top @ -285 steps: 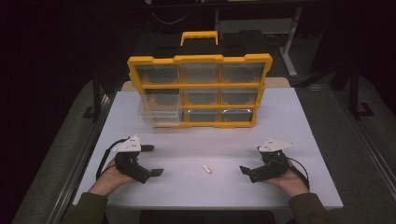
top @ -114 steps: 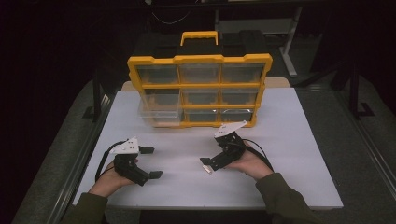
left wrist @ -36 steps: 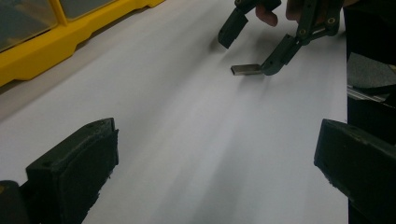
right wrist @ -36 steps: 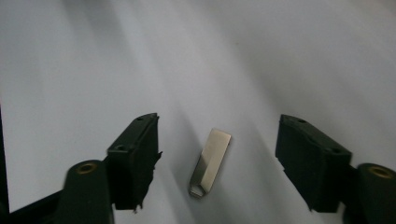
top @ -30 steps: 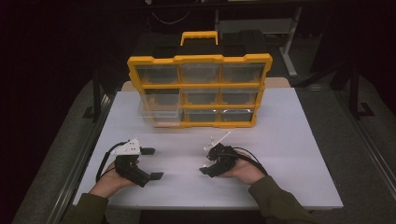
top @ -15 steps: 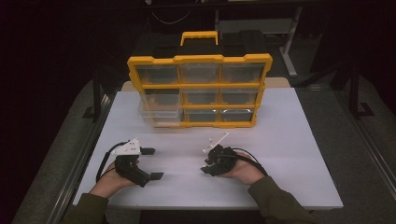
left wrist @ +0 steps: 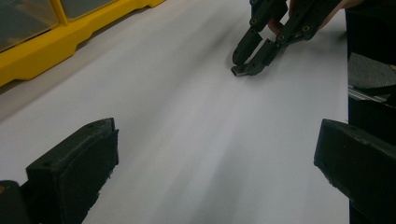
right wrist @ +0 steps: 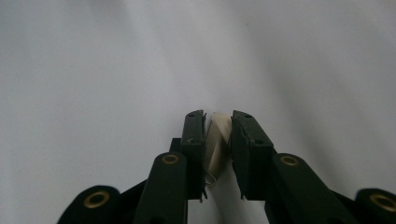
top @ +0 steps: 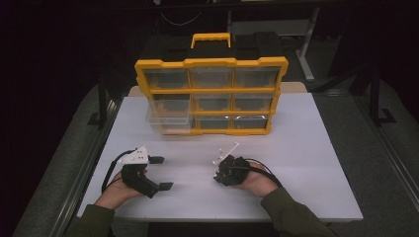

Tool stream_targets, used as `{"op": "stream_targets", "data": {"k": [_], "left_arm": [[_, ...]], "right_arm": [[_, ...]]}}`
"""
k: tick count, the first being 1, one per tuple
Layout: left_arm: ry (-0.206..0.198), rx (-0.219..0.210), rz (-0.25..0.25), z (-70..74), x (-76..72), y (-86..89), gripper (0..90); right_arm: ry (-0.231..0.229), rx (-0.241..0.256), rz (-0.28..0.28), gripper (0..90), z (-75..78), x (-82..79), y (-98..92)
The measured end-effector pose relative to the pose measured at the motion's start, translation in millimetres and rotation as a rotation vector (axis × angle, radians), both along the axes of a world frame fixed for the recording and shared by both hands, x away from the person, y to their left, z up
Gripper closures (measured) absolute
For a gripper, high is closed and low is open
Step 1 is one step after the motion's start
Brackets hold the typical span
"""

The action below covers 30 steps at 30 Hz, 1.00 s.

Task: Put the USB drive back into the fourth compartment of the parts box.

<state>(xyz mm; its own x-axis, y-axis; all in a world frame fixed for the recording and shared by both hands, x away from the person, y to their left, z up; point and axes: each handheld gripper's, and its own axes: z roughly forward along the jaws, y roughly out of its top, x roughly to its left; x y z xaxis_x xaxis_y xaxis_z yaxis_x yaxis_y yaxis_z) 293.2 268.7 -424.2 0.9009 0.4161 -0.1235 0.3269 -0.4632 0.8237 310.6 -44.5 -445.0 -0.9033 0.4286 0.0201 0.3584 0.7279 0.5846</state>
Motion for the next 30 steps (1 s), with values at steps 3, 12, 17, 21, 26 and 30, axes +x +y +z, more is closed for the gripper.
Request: {"op": "stream_targets", "data": {"k": [3,12,17,21,26,30], "left_arm": [[-0.001,0.001,0.0,0.1,-0.1,-0.3,0.0],[-0.01,0.011,-0.015,-1.9,0.2,-2.9,0.0],[-0.032,0.012,-0.017,-2.8,0.3,-4.4,0.0],[-0.02,-0.013,-0.007,-1.8,2.8,-1.6,0.0],[-0.022,-0.014,-0.007,-1.9,2.4,-1.6,0.0],[-0.028,-0.007,-0.013,-3.0,1.2,-2.7,0.0]], "right_arm": [[-0.002,-0.004,-0.004,76.8,0.1,-0.3,0.4],[0.008,-0.008,-0.011,78.1,0.6,0.0,0.6],[0.011,-0.006,-0.007,78.2,0.9,0.9,0.4],[0.011,-0.008,-0.012,78.2,1.5,1.4,0.9],[0.013,0.006,-0.009,78.2,3.9,3.4,0.7],[0.022,0.03,-0.005,78.2,10.6,5.6,-0.1]]}}
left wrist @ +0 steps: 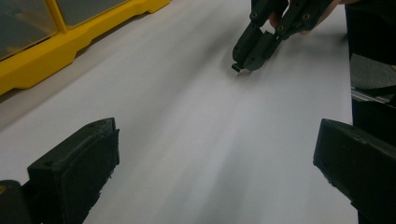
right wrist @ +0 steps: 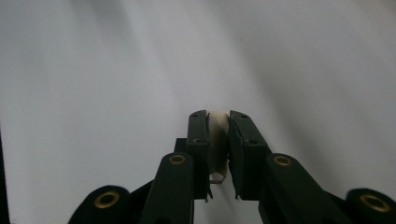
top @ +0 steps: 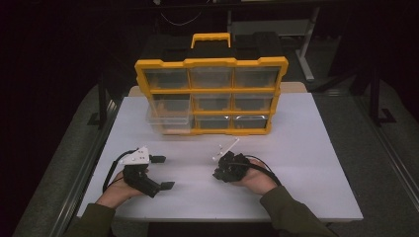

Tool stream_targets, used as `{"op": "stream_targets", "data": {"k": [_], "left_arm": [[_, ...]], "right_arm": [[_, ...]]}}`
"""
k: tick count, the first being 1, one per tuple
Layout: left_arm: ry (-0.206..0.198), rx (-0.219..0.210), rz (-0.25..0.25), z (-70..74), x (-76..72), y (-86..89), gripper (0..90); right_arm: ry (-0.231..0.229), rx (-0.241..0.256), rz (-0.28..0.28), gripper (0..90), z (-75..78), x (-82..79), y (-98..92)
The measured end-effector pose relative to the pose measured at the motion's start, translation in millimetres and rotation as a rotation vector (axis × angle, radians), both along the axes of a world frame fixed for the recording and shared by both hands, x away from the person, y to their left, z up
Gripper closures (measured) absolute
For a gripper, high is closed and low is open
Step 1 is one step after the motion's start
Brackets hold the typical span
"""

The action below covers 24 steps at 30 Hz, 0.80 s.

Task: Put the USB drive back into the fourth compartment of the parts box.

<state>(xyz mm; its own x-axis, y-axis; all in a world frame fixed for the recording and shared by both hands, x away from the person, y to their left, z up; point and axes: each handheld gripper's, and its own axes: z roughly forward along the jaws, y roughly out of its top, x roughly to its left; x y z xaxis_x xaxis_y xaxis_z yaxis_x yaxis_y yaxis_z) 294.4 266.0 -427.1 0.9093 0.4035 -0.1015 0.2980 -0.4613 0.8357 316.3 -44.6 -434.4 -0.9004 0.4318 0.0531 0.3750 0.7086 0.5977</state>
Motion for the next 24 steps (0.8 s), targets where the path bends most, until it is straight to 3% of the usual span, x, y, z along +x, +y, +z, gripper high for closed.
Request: {"op": "stream_targets", "data": {"k": [24], "left_arm": [[0.002,-0.01,-0.003,-1.3,-2.5,-1.3,0.0]], "right_arm": [[0.008,0.049,-0.006,78.2,33.2,15.0,-10.3]]}}
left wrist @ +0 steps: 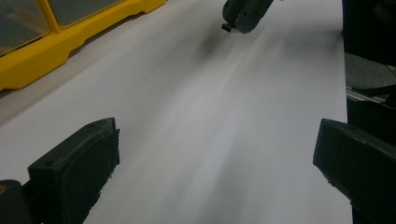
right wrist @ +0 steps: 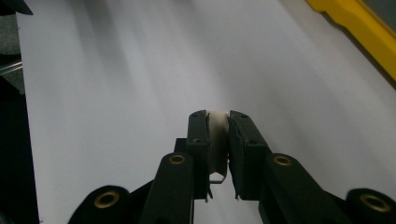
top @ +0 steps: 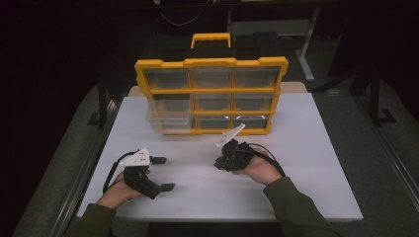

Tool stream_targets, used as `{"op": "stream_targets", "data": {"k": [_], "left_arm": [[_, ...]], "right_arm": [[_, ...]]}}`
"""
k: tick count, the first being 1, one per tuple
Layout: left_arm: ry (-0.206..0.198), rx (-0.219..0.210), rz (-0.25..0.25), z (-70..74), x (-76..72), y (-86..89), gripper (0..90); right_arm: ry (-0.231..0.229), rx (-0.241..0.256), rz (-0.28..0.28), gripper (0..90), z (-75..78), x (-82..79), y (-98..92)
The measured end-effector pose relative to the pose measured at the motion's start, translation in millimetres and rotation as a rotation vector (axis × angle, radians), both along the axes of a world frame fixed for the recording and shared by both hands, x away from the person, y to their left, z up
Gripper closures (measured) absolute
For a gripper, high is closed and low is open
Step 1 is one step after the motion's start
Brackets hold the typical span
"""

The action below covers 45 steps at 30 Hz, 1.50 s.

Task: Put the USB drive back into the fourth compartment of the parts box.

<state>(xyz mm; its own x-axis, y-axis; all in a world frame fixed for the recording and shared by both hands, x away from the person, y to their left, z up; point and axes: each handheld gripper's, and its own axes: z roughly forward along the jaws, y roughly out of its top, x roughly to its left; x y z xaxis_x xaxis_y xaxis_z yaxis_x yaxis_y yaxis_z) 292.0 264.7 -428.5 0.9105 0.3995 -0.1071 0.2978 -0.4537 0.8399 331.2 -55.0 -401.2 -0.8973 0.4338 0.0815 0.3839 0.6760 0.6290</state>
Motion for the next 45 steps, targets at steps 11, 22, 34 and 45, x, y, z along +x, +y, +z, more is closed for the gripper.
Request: {"op": "stream_targets", "data": {"k": [11,22,34,45], "left_arm": [[0.002,-0.003,-0.002,-0.4,0.3,-0.1,0.0],[0.004,-0.005,0.006,-0.7,-0.3,0.3,0.0],[0.005,-0.011,0.009,0.0,0.0,0.8,0.0],[0.006,-0.01,0.005,0.1,0.0,0.4,0.0]], "right_arm": [[-0.005,0.015,0.003,78.2,16.3,5.1,-0.9],[-0.022,0.021,0.011,78.2,39.0,9.2,2.1],[-0.037,0.038,0.03,78.2,66.5,16.2,8.6],[-0.054,0.048,0.044,78.2,87.0,23.7,17.4]]}}
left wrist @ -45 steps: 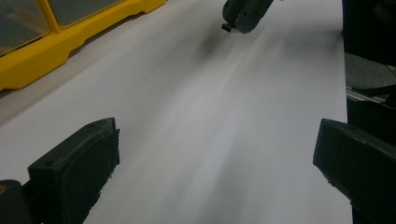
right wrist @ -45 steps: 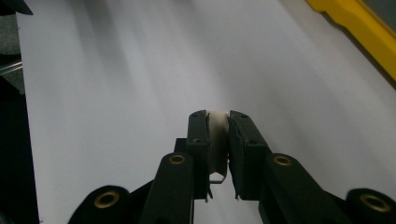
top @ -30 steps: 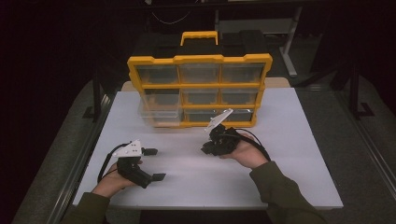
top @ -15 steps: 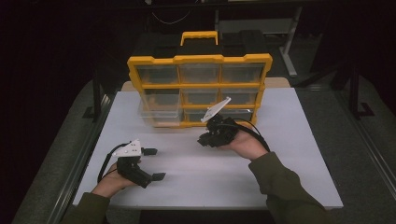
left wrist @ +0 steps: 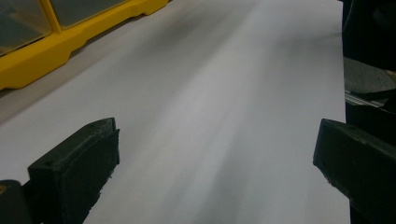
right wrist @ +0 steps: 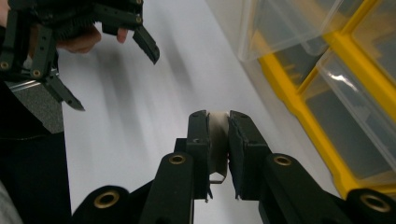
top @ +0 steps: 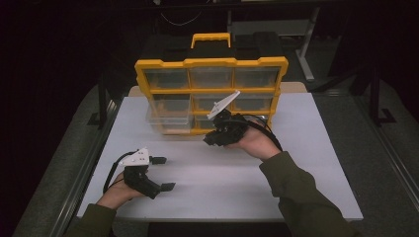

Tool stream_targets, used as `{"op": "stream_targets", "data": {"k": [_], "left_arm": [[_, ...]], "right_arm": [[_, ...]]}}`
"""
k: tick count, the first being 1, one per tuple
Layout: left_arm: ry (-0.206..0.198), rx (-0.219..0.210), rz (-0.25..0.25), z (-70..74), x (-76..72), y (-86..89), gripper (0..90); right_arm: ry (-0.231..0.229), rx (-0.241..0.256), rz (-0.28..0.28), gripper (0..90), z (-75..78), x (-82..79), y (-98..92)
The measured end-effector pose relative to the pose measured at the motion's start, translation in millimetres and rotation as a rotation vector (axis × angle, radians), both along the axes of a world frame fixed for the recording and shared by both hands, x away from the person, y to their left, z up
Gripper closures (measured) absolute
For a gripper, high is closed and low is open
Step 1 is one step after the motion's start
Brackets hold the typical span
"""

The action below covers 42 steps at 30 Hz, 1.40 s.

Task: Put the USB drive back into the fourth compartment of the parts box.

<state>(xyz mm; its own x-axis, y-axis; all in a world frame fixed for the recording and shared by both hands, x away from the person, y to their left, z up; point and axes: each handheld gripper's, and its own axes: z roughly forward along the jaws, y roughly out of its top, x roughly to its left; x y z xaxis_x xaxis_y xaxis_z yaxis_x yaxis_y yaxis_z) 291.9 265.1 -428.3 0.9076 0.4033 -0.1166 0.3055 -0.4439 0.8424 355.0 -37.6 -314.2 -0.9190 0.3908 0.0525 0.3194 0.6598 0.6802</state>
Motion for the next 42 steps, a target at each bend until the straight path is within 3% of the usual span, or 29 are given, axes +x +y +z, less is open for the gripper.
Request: {"op": "stream_targets", "data": {"k": [18,19,30,42], "left_arm": [[0.008,-0.009,-0.002,0.3,0.2,0.1,0.0],[0.008,-0.009,-0.002,0.3,0.2,0.1,0.0],[0.011,-0.015,0.0,0.6,0.5,0.5,0.0],[0.012,-0.019,0.0,0.8,0.5,0.9,0.0]], "right_arm": [[-0.035,0.033,-0.013,78.2,38.5,19.2,13.6],[-0.044,0.042,-0.012,78.2,46.6,23.2,16.8],[-0.069,0.074,-0.01,78.2,68.5,33.8,35.6],[-0.065,0.067,-0.016,78.1,68.3,46.2,57.9]]}}
